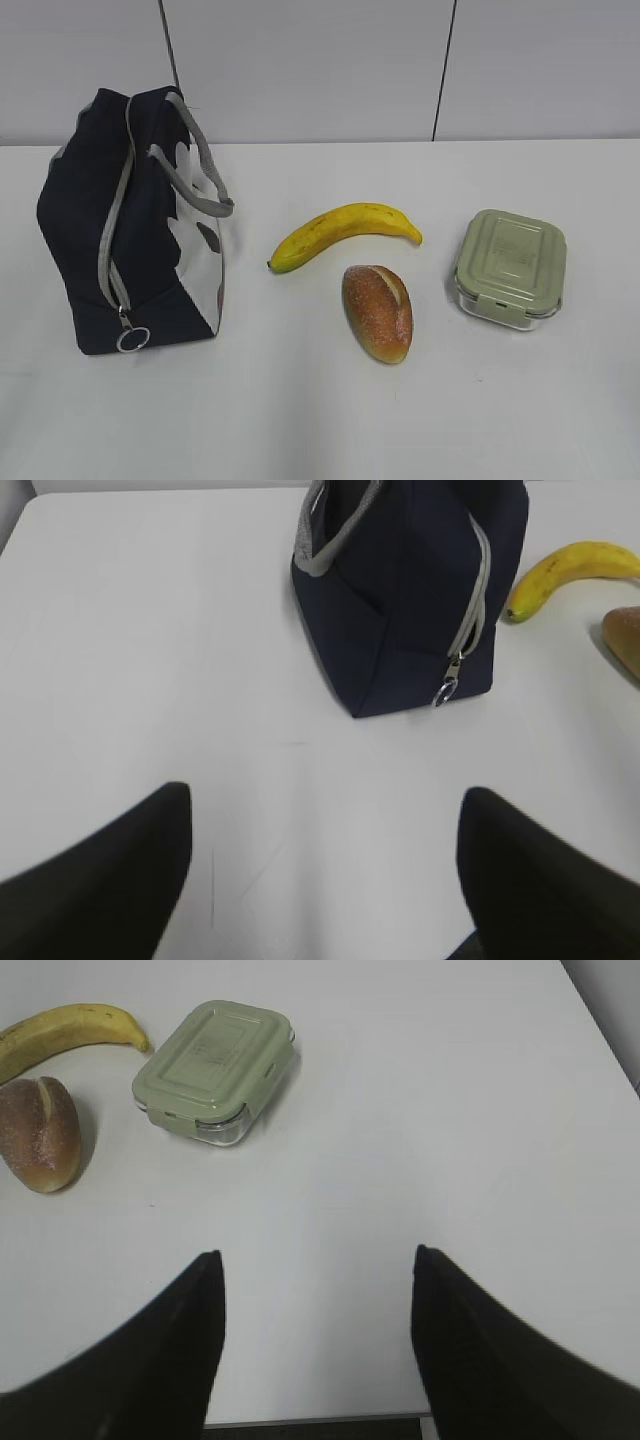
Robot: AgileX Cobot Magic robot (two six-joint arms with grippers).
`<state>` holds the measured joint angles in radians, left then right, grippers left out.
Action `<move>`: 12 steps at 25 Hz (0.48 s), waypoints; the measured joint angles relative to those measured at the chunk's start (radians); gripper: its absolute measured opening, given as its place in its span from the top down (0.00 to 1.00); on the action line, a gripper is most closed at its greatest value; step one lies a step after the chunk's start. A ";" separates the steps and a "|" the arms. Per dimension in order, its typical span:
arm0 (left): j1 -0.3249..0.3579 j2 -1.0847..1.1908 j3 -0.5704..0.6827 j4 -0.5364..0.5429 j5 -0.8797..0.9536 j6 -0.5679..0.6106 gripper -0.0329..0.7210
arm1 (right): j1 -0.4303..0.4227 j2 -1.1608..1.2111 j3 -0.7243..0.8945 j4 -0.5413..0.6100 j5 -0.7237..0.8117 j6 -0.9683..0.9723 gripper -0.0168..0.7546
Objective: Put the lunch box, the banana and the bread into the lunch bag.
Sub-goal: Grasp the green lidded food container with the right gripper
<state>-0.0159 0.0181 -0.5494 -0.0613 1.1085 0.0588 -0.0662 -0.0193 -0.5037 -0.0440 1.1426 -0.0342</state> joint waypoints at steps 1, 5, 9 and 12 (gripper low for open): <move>0.000 0.022 -0.018 0.000 -0.005 0.000 0.24 | 0.000 0.000 0.000 0.000 0.000 0.000 0.41; 0.000 0.195 -0.122 -0.008 -0.056 0.000 0.24 | 0.000 0.000 0.000 0.000 0.000 0.000 0.41; 0.000 0.411 -0.244 -0.070 -0.083 0.000 0.24 | 0.000 0.000 0.000 0.000 0.000 0.000 0.41; 0.000 0.595 -0.357 -0.154 -0.092 0.000 0.24 | 0.000 0.000 0.000 0.000 0.000 0.000 0.41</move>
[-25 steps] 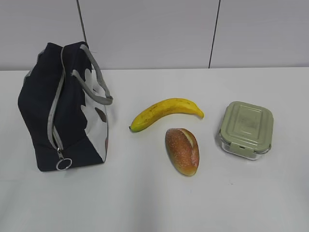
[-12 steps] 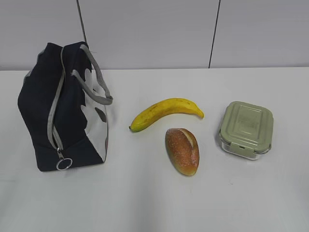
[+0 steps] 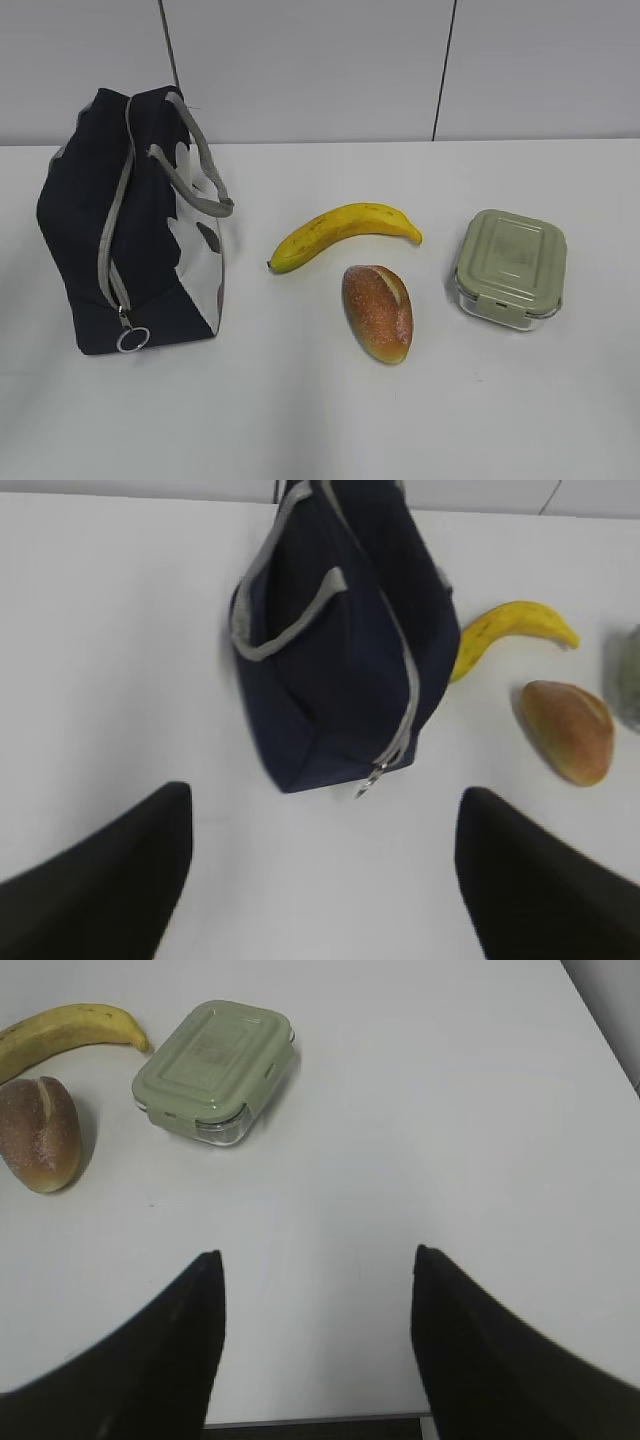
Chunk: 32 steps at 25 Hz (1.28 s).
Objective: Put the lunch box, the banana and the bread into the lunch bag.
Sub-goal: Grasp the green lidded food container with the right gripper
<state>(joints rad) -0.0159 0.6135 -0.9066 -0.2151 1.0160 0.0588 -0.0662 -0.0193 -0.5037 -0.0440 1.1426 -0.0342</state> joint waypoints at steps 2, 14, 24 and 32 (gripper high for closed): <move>0.000 0.113 -0.081 -0.057 0.001 0.000 0.24 | 0.000 0.000 0.000 0.000 0.000 0.000 0.41; 0.000 0.734 -0.455 -0.161 0.069 0.000 0.29 | 0.000 0.000 0.000 0.000 0.000 0.000 0.41; 0.000 1.063 -0.602 -0.161 0.064 0.039 0.34 | 0.000 0.000 0.000 0.000 0.000 0.000 0.41; 0.000 1.168 -0.640 -0.182 0.060 0.044 0.58 | 0.000 0.000 0.000 0.000 0.000 0.000 0.41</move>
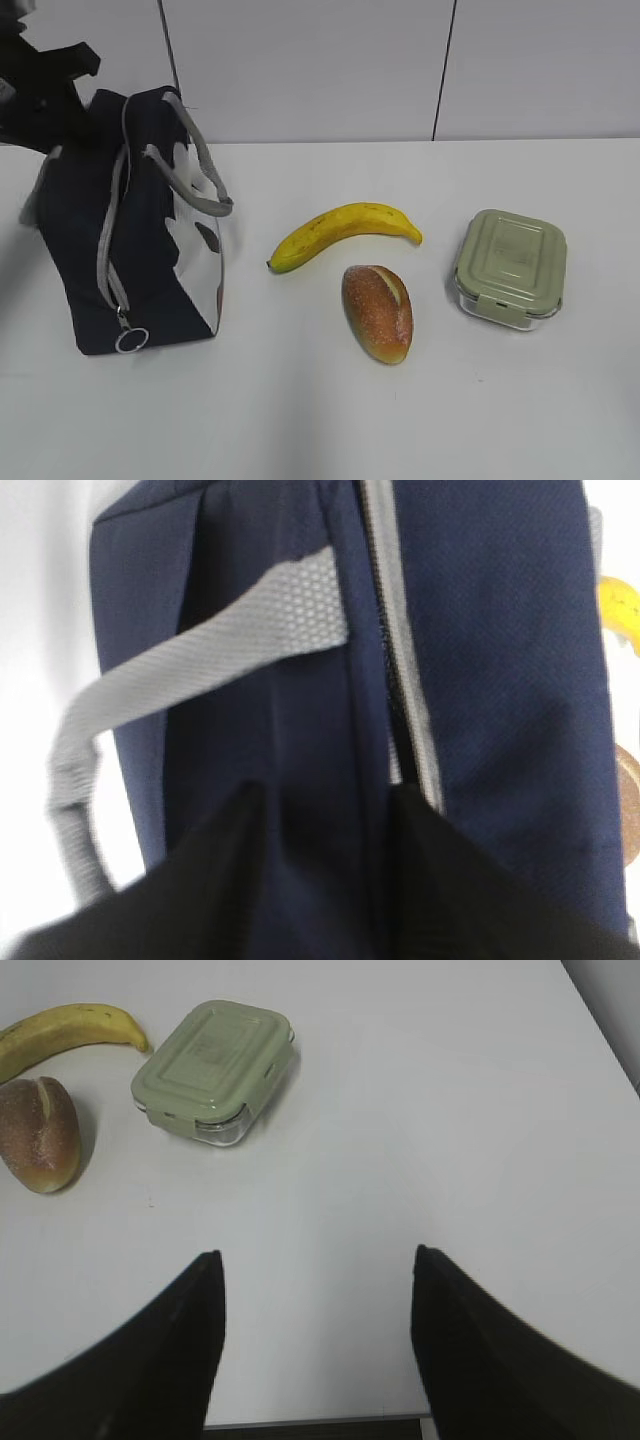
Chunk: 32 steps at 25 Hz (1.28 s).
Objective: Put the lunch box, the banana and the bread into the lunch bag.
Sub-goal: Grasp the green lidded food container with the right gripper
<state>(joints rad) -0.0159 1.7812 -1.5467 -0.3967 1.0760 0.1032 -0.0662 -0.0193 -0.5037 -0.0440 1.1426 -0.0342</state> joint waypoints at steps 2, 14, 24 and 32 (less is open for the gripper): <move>0.000 0.008 0.000 -0.002 0.000 0.000 0.74 | 0.000 0.000 0.000 0.000 0.000 0.000 0.41; 0.000 0.012 -0.001 -0.046 0.001 0.000 0.96 | 0.000 0.000 0.000 0.000 0.000 0.000 0.41; 0.000 0.012 -0.001 -0.145 0.025 0.048 0.96 | 0.000 0.000 0.000 0.000 0.000 0.000 0.41; 0.000 0.012 -0.001 -0.155 0.043 0.072 0.96 | 0.000 0.000 0.000 0.009 0.000 0.000 0.41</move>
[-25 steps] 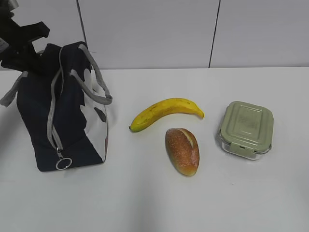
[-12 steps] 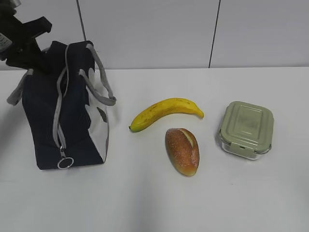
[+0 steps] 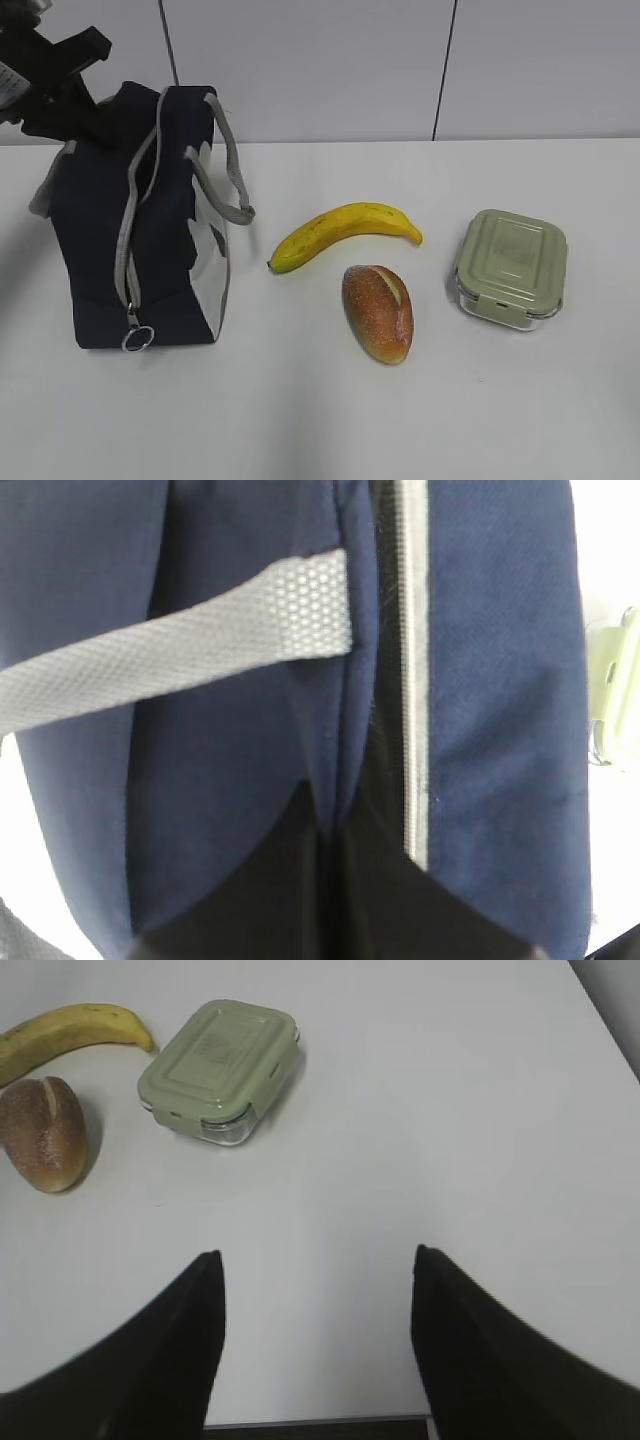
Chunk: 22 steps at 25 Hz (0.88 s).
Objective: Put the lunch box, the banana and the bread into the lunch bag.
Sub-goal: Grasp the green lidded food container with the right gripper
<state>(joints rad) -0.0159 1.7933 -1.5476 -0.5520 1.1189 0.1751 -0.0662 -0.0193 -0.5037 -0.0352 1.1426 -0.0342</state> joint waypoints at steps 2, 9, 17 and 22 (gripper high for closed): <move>0.000 0.000 0.000 0.000 0.001 0.003 0.96 | 0.000 0.000 0.000 0.006 0.000 0.004 0.41; 0.000 0.000 0.000 0.000 0.009 0.020 0.96 | 0.000 0.180 -0.062 0.048 -0.108 0.010 0.41; 0.000 0.000 0.000 0.000 0.012 0.029 0.96 | 0.000 0.581 -0.153 0.211 -0.290 0.012 0.41; 0.000 0.000 -0.001 0.000 0.014 0.030 0.96 | 0.000 0.834 -0.230 0.334 -0.287 -0.057 0.41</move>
<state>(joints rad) -0.0159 1.7933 -1.5483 -0.5520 1.1324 0.2049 -0.0662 0.8147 -0.7339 0.2988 0.8559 -0.0910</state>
